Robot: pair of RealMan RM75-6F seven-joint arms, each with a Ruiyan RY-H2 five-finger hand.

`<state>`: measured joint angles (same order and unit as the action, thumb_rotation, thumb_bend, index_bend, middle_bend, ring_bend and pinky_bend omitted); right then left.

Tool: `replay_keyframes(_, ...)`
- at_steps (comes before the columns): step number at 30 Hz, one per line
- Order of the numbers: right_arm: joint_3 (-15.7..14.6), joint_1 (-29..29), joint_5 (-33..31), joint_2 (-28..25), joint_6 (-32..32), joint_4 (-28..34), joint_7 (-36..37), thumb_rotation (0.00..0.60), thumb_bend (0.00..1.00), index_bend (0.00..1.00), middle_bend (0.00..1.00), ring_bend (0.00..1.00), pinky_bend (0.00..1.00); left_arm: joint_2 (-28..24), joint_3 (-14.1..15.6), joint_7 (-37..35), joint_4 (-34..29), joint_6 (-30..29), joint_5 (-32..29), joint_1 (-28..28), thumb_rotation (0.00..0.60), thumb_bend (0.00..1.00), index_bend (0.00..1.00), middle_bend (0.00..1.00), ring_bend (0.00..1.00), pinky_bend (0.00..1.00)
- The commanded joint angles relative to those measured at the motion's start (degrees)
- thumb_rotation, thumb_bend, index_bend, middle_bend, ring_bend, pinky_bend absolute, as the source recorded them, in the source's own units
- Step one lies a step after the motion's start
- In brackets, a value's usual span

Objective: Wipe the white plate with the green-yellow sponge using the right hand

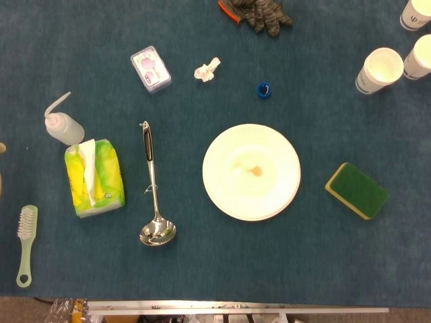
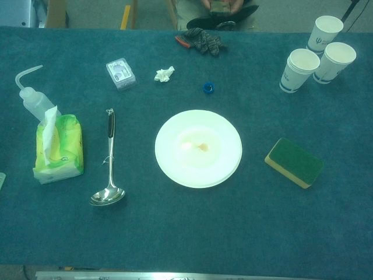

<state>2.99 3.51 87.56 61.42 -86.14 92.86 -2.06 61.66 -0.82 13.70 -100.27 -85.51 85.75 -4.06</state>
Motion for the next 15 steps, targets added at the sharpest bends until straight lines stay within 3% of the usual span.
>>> replay_keyframes(1,-0.2,-0.1,0.2,-0.1,0.0,0.1,0.1,0.6,0.25,0.54,0.43,0.32,0.42,-0.1,0.1,0.2,-0.2,0.2,-0.1,0.0,0.6,0.49,0.33,0.28,0.2,0.16)
replay_keyframes(15,-1.0,0.1,1.8,-1.5,0.5,3.0,-0.9,0.6,0.18,0.52,0.43,0.32,0.42,-1.2,0.3,-1.1,-0.2,-0.8,1.1,0.6,0.6,0.49,0.33,0.28,0.2,0.16)
